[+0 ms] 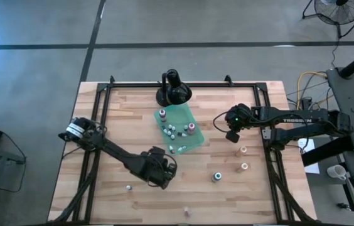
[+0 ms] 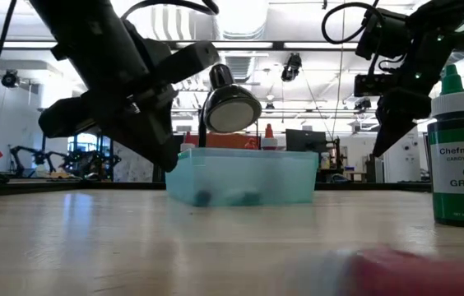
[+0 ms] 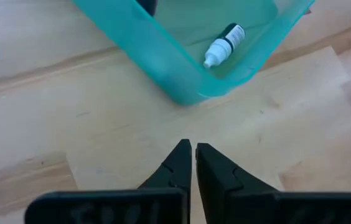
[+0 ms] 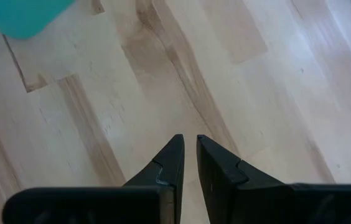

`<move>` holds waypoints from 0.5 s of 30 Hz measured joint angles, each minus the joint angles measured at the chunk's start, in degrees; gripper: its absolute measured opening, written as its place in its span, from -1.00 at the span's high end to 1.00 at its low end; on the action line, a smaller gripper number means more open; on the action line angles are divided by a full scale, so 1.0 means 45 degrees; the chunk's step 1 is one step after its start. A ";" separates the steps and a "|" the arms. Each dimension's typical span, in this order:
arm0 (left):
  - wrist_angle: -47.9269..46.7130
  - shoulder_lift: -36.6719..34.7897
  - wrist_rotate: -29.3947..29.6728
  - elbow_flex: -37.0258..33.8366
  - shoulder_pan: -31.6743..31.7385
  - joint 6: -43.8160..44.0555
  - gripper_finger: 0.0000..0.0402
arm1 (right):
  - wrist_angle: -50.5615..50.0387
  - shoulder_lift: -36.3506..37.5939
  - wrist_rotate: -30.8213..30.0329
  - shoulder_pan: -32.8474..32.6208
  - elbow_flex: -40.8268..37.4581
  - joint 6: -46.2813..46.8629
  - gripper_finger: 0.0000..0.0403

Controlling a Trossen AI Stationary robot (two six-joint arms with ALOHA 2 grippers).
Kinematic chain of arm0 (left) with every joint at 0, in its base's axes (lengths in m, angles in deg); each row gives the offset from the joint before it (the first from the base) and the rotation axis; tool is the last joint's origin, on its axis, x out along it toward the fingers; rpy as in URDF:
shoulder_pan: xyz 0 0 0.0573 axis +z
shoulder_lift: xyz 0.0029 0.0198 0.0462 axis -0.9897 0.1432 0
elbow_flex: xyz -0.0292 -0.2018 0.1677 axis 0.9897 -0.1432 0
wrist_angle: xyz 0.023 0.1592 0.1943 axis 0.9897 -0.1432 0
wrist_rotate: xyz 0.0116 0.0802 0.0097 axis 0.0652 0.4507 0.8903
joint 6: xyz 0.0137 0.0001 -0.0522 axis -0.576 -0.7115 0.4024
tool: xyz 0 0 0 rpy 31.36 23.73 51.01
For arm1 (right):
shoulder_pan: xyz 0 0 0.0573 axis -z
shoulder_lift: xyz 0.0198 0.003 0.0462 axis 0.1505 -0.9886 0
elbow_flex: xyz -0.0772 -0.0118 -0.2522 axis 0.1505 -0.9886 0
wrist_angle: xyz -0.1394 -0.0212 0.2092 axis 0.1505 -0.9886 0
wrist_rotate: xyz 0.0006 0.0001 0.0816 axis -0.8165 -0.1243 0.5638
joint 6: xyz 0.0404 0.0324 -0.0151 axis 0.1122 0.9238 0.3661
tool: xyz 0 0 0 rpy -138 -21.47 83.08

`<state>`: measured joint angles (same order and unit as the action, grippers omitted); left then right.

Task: Pick & Place food coloring
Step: Put the small pink food coloring bottle into the green bin

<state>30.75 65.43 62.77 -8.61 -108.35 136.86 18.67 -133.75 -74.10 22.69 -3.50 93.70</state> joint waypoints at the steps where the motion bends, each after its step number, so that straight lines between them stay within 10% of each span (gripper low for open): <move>1: -0.0006 0.0000 0.0004 -0.0004 0.0026 -0.0062 1.00 | 0.0007 0.0000 0.0001 -0.0002 0.0000 0.0115 0.81; 10: 0.0344 -0.0005 -0.0511 -0.0018 0.0083 -0.0974 1.00 | 0.0007 0.0000 0.0004 -0.0002 0.0000 0.0378 0.81; 15: 0.2794 -0.0012 -0.3148 0.0912 0.0064 -0.8314 1.00 | 0.0017 0.0000 0.0008 -0.0002 0.0000 0.0371 0.81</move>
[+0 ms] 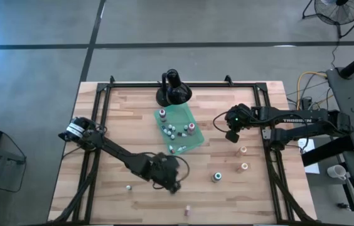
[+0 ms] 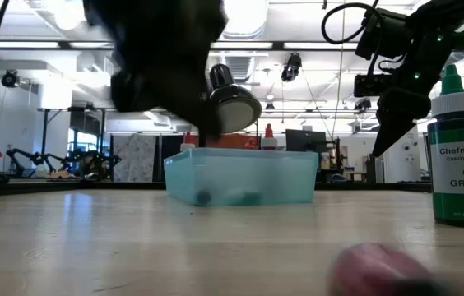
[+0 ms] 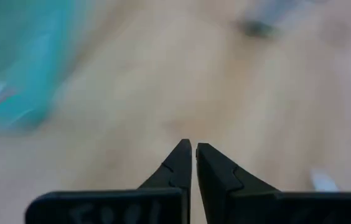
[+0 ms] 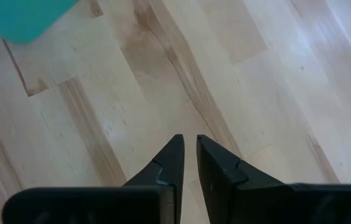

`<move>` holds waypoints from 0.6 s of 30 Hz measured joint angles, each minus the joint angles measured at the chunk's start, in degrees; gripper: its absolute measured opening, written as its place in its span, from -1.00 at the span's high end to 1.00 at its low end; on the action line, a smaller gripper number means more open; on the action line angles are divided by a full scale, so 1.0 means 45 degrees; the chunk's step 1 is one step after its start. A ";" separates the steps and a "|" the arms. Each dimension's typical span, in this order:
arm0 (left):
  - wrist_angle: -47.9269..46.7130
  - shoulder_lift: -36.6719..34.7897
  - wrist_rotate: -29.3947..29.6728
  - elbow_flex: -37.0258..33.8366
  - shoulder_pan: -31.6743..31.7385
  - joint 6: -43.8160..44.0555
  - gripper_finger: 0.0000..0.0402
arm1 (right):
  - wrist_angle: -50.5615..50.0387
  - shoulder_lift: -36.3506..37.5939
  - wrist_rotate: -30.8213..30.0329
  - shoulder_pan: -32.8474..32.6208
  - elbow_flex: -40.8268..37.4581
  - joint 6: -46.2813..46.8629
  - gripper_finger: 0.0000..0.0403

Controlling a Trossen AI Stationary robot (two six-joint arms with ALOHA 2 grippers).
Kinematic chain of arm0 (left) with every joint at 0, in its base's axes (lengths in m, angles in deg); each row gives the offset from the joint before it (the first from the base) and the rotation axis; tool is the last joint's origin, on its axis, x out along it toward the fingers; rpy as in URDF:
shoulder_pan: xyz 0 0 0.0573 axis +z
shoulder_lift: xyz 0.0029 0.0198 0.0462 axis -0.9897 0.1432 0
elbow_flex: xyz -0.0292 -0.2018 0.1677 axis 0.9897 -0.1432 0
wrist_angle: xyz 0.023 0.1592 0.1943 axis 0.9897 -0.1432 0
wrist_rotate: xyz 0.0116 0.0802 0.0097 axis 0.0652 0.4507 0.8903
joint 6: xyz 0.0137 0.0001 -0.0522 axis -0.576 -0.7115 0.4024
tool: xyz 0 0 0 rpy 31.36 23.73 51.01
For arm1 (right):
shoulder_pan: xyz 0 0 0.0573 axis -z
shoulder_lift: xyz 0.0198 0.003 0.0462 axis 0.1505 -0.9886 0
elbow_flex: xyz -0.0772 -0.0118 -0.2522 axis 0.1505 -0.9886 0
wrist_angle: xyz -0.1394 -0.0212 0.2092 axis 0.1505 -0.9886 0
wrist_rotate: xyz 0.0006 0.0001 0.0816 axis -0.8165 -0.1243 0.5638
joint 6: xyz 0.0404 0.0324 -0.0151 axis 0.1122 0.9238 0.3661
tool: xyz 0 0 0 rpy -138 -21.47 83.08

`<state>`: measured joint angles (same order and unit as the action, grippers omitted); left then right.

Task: Pick & Place food coloring
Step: Put the small pink food coloring bottle into the green bin

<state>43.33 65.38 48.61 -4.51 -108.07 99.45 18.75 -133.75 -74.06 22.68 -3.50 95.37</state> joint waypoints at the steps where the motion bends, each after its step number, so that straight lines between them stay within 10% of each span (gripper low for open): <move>1: 0.0202 0.0021 -0.0689 0.0247 -0.0009 -0.1616 1.00 | 0.0018 0.0000 0.0000 0.0000 0.0000 -0.0011 0.81; 8: -0.0018 0.0759 -0.3892 0.2009 -0.0001 -0.6704 1.00 | -0.0013 0.0000 0.0087 -0.0004 0.0000 0.0059 0.81; 18: 0.0857 0.2535 -0.5864 0.3192 -0.0179 -0.7225 0.94 | -0.0201 0.0000 0.0937 -0.0005 0.0000 0.0202 0.81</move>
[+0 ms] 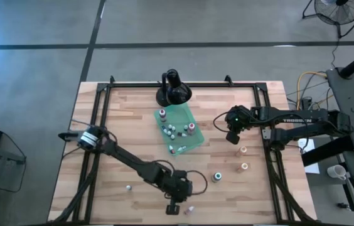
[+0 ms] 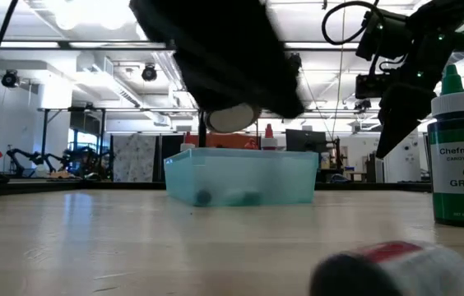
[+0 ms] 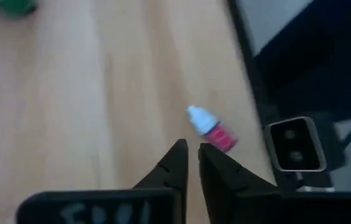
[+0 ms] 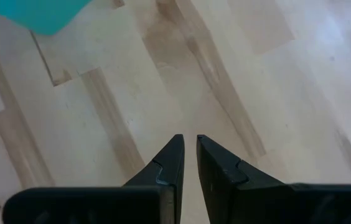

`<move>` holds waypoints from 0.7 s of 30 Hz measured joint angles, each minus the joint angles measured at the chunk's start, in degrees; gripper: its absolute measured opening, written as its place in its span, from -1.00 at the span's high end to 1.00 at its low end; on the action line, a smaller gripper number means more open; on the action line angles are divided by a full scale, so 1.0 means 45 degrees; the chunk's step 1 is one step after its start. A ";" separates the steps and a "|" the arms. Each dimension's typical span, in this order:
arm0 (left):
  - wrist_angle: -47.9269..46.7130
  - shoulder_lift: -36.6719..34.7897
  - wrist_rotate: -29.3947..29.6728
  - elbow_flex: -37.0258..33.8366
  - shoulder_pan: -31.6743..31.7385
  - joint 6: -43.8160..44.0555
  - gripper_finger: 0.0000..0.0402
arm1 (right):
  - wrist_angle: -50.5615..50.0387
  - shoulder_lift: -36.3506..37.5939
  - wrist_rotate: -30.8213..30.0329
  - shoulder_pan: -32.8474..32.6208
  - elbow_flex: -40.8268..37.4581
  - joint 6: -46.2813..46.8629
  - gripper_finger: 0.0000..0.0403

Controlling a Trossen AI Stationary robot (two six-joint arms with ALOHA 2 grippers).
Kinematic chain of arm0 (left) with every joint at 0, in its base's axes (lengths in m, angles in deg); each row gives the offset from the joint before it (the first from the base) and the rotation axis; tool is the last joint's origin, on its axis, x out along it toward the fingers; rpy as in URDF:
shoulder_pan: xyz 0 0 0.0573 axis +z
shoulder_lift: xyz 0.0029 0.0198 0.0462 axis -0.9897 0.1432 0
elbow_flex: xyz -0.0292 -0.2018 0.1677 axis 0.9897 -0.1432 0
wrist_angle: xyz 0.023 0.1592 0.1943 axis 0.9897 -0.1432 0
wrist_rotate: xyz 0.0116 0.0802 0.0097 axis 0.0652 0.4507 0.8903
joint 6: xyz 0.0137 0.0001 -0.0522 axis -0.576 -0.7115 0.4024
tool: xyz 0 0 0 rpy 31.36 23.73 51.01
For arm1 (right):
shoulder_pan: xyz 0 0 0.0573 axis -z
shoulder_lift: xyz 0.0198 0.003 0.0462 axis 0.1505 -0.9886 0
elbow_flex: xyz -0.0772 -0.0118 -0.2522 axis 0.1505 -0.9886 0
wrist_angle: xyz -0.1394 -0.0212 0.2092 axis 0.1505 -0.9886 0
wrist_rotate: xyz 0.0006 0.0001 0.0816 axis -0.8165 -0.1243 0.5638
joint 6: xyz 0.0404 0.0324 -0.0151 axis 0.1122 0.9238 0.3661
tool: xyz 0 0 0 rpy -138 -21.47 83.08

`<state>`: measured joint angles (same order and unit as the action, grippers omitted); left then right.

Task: Pick & Place food coloring
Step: Put the small pink food coloring bottle into the green bin

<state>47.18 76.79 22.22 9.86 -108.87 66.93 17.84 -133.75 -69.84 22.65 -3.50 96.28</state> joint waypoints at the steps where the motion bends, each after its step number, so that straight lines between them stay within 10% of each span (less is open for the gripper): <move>1: 0.0105 0.0119 -0.0027 0.0122 -0.0061 -0.0432 0.89 | 0.0009 0.0000 0.0040 0.0000 0.0000 0.0001 0.81; 10: 0.1837 0.1263 -0.0297 0.0443 -0.0259 -0.3240 0.58 | 0.0002 0.0000 0.0054 0.0000 0.0000 0.0000 0.81; 21: 0.1974 0.1753 0.0163 0.1117 -0.0410 -0.1697 0.31 | -0.0002 0.0000 0.0083 0.0000 0.0000 0.0000 0.81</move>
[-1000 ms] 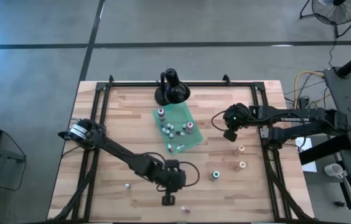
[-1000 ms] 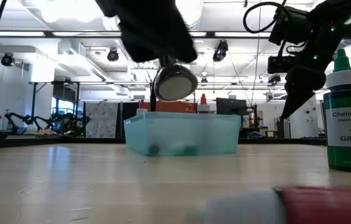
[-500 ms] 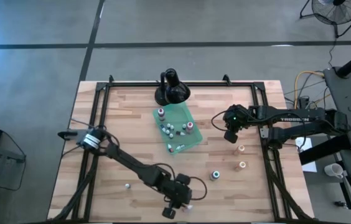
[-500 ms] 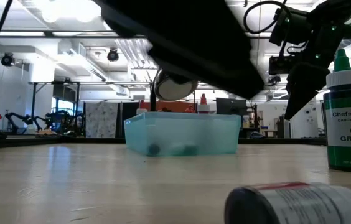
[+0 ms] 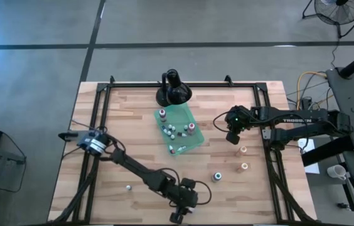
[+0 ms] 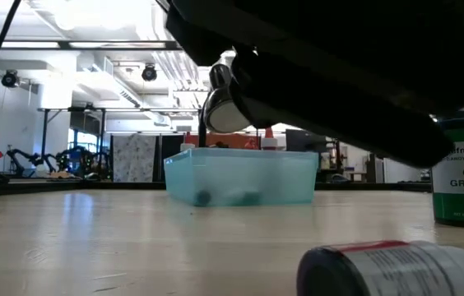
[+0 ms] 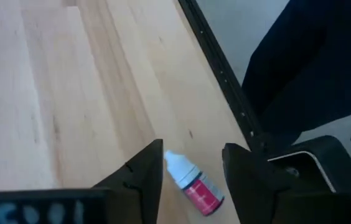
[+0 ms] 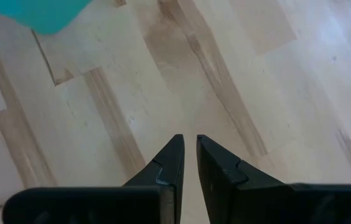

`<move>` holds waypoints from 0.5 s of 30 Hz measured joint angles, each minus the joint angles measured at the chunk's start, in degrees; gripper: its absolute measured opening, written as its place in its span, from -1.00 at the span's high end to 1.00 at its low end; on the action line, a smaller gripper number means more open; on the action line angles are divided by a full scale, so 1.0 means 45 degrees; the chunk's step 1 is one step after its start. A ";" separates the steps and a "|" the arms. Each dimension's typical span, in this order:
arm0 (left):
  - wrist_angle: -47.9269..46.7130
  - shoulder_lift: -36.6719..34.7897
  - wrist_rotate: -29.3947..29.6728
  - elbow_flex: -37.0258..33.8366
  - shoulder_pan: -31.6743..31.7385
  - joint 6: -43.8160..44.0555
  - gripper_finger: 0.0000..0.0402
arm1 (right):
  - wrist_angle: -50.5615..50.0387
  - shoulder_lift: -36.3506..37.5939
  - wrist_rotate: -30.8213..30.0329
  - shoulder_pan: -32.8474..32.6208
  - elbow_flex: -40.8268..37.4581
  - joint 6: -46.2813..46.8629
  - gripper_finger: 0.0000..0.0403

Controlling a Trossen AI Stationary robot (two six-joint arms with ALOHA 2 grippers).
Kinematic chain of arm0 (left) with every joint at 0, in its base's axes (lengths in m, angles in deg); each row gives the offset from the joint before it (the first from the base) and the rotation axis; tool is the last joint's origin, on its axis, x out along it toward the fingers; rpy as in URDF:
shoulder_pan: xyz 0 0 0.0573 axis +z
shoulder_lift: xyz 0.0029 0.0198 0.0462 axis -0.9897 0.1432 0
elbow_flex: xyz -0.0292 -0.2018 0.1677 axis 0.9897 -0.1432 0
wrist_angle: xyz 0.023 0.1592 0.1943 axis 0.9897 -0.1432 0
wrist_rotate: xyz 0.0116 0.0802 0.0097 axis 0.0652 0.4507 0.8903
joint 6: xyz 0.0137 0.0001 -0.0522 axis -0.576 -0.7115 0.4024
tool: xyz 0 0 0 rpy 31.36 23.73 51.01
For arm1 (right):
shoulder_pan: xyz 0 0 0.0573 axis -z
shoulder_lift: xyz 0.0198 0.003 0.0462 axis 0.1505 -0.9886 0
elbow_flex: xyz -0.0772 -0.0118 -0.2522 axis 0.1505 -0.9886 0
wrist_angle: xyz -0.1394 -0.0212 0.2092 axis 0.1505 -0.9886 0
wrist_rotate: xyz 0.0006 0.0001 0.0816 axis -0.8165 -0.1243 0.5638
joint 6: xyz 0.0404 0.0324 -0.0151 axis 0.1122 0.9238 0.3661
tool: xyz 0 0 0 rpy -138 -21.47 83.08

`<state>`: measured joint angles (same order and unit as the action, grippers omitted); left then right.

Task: Pick & Place food coloring
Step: Put the small pink food coloring bottle into the green bin

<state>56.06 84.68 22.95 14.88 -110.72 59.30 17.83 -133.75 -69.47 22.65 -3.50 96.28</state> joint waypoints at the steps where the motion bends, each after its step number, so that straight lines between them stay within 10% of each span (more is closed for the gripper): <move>1: 0.0046 0.0013 0.0043 0.0002 -0.0039 0.0101 0.30 | -0.0002 0.0000 0.0000 0.0000 0.0000 0.0000 0.81; 15: 0.1438 0.0047 -0.0170 -0.0825 -0.0429 -0.1743 0.26 | 0.0004 0.0000 -0.0008 0.0000 0.0000 -0.0005 0.81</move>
<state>62.53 84.89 22.18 11.17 -112.65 51.46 17.85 -133.75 -69.51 22.65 -3.50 96.25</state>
